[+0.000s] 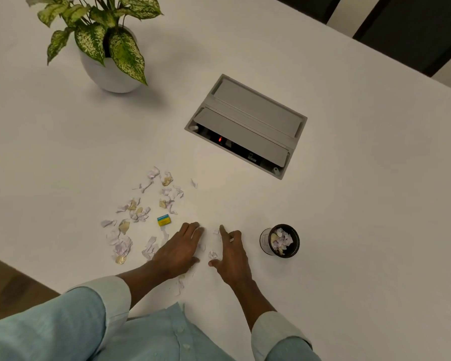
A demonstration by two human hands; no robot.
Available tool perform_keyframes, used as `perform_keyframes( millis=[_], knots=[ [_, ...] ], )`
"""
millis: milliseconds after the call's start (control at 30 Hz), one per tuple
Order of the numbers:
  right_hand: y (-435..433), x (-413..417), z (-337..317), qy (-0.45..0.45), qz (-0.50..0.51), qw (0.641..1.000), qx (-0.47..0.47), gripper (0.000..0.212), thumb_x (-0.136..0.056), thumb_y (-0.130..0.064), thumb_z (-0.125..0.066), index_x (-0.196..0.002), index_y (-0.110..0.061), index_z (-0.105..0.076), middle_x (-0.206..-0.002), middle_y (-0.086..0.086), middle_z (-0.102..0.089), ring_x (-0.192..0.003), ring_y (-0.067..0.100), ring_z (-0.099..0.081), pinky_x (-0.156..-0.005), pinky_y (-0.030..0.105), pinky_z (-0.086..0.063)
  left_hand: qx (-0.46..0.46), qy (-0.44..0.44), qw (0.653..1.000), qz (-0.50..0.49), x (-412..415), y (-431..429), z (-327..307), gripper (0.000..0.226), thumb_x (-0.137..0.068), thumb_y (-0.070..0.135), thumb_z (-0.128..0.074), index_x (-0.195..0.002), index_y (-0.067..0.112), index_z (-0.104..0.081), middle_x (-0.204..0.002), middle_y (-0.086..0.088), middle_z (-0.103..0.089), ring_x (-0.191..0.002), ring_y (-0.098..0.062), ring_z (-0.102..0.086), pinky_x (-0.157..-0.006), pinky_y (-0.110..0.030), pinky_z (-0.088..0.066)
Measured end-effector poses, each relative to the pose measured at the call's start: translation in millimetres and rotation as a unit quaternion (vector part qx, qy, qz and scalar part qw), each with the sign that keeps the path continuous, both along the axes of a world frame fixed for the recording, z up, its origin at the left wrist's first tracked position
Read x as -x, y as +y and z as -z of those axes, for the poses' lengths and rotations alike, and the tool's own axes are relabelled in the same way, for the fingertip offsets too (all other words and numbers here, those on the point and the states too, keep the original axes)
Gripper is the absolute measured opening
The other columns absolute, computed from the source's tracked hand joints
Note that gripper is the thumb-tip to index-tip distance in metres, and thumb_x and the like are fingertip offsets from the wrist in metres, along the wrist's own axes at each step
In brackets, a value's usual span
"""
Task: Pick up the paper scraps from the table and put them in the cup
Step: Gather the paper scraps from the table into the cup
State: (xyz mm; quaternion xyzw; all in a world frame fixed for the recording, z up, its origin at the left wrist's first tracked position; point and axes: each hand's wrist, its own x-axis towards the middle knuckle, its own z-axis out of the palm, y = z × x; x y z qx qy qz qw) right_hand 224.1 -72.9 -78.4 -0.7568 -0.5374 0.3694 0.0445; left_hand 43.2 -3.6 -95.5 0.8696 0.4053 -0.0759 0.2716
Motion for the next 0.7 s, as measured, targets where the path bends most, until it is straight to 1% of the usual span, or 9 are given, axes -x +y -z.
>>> perform_keyframes(
  millis=[100,167,233,267,333,400,500,567,700],
  knots=[
    [6,1,3,-0.005,-0.023,1.0,-0.008,0.097,-0.08,-0.028,-0.085,-0.157,-0.025,-0.026,-0.135,0.0,-0.031,-0.114,0.018,-0.055,-0.093,0.032,-0.054,0.004,0.004,1.0,0.002,-7,-1,2,0.08,-0.088,0.034,-0.076,-0.152,0.01,-0.034,-0.157,-0.012,-0.032,-0.14,-0.028,-0.037,-0.111,-0.037,-0.045],
    [10,3,4,-0.012,-0.032,0.999,-0.016,0.085,-0.081,-0.028,-0.085,-0.15,-0.023,-0.037,-0.135,0.001,-0.034,-0.116,0.019,-0.056,-0.094,0.032,-0.055,-0.013,-0.002,1.0,0.008,-7,-2,5,0.061,-0.09,0.028,-0.074,-0.141,0.01,-0.048,-0.148,-0.013,-0.042,-0.131,-0.029,-0.046,-0.1,-0.036,-0.052],
    [12,5,4,-0.014,-0.038,0.999,-0.019,0.07,-0.082,-0.027,-0.084,-0.141,-0.022,-0.046,-0.135,0.002,-0.038,-0.117,0.019,-0.056,-0.095,0.032,-0.054,-0.037,-0.016,0.999,0.014,-4,-2,6,0.037,-0.091,0.022,-0.072,-0.124,0.012,-0.058,-0.133,-0.01,-0.049,-0.117,-0.026,-0.052,-0.086,-0.033,-0.056],
    [12,6,4,-0.014,-0.042,0.999,-0.021,0.064,-0.083,-0.028,-0.083,-0.137,-0.021,-0.049,-0.134,0.002,-0.04,-0.117,0.018,-0.055,-0.093,0.032,-0.054,-0.044,-0.021,0.999,0.016,-2,-2,6,0.028,-0.093,0.02,-0.069,-0.118,0.013,-0.059,-0.128,-0.008,-0.05,-0.112,-0.023,-0.051,-0.08,-0.031,-0.054],
    [10,8,5,-0.017,-0.051,0.998,-0.027,0.054,-0.085,-0.027,-0.081,-0.13,-0.021,-0.054,-0.13,0.002,-0.043,-0.114,0.018,-0.055,-0.09,0.031,-0.054,-0.043,-0.029,0.998,0.022,0,-3,6,0.016,-0.098,0.018,-0.061,-0.114,0.016,-0.059,-0.125,-0.005,-0.049,-0.109,-0.018,-0.046,-0.076,-0.024,-0.047],
    [6,11,6,-0.02,-0.056,0.998,-0.037,0.043,-0.087,-0.025,-0.079,-0.124,-0.021,-0.056,-0.125,0.002,-0.046,-0.11,0.018,-0.055,-0.086,0.03,-0.054,-0.042,-0.038,0.998,0.032,0,-4,7,0.013,-0.1,0.018,-0.057,-0.113,0.016,-0.06,-0.125,-0.005,-0.049,-0.109,-0.018,-0.046,-0.075,-0.023,-0.043],
    [0,16,9,-0.024,-0.051,0.997,-0.045,0.027,-0.093,-0.025,-0.072,-0.116,-0.02,-0.06,-0.119,0.002,-0.05,-0.105,0.018,-0.054,-0.084,0.028,-0.05,-0.038,-0.034,0.998,0.046,-1,-7,13,0.018,-0.1,0.022,-0.058,-0.118,0.018,-0.058,-0.127,-0.004,-0.048,-0.112,-0.02,-0.047,-0.079,-0.029,-0.053],
    [-4,19,11,-0.025,-0.039,0.998,-0.047,0.019,-0.094,-0.024,-0.069,-0.112,-0.019,-0.062,-0.116,0.001,-0.053,-0.104,0.019,-0.054,-0.084,0.029,-0.049,-0.036,-0.034,0.997,0.05,-2,-9,15,0.019,-0.099,0.024,-0.059,-0.119,0.021,-0.059,-0.124,-0.002,-0.048,-0.111,-0.019,-0.046,-0.077,-0.03,-0.054],
    [-8,22,14,-0.021,0.004,0.999,-0.044,0.011,-0.091,-0.016,-0.068,-0.102,-0.02,-0.068,-0.108,0.0,-0.058,-0.098,0.019,-0.057,-0.082,0.029,-0.047,-0.068,-0.028,0.995,0.068,-8,-13,14,0.004,-0.095,0.02,-0.067,-0.099,0.019,-0.066,-0.104,-0.002,-0.055,-0.097,-0.017,-0.047,-0.066,-0.031,-0.052]
  ],
)
